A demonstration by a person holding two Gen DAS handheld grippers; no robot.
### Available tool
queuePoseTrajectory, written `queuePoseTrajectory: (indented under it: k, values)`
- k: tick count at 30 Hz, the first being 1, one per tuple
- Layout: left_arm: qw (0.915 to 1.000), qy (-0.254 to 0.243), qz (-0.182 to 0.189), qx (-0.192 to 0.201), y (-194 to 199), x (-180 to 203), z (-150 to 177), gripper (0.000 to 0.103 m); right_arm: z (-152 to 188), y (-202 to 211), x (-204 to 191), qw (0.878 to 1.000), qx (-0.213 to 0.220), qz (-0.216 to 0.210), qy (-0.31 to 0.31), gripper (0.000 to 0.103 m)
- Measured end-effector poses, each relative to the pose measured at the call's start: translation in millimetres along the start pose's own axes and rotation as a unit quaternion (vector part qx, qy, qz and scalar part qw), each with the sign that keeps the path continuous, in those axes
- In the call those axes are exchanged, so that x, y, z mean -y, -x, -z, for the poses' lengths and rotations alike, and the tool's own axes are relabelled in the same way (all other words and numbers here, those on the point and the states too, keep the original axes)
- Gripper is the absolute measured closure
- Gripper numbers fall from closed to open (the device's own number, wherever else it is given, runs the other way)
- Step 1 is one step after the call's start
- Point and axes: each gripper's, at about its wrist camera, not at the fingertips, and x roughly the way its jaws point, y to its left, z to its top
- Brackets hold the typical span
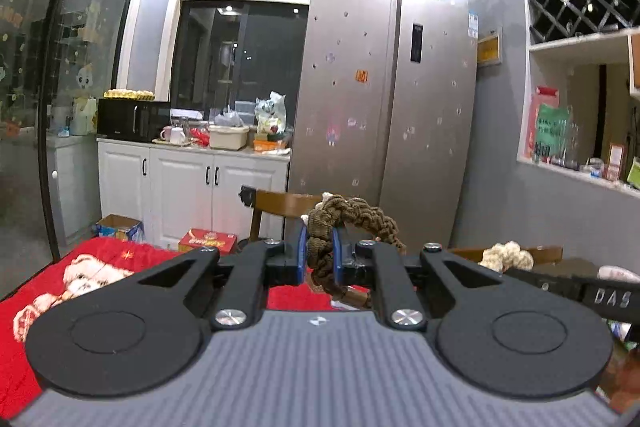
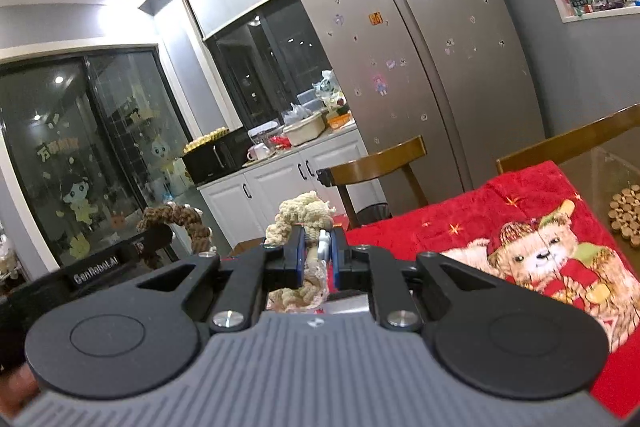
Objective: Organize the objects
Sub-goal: 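Lift the brown and cream scrunchies and carry both over the black box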
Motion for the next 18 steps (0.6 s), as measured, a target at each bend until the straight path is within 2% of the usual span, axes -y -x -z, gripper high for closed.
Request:
queuePoseTrajectory:
  k: [4, 9, 13, 18]
  values:
    - [0.9997, 0.011, -0.002, 0.022, -9, 8, -16, 0.088, -4, -14, 6, 1.0, 0.005, -0.001, 0.002, 0.088]
    - [0.9991, 0.032, 0.014, 0.024, -24, 17, -24, 0.088, -7, -31, 12, 1.0, 0.001, -0.001, -0.005, 0.088]
    - [0.999, 0.035, 0.028, 0.004, -44, 20, -19, 0.088, -5, -43, 22, 1.0, -0.003, 0.0, -0.005, 0.088]
    - [0.9977, 0.033, 0.034, -0.049, -80, 12, 13, 0.088, 4, -63, 37, 1.0, -0.025, 0.012, -0.014, 0.088]
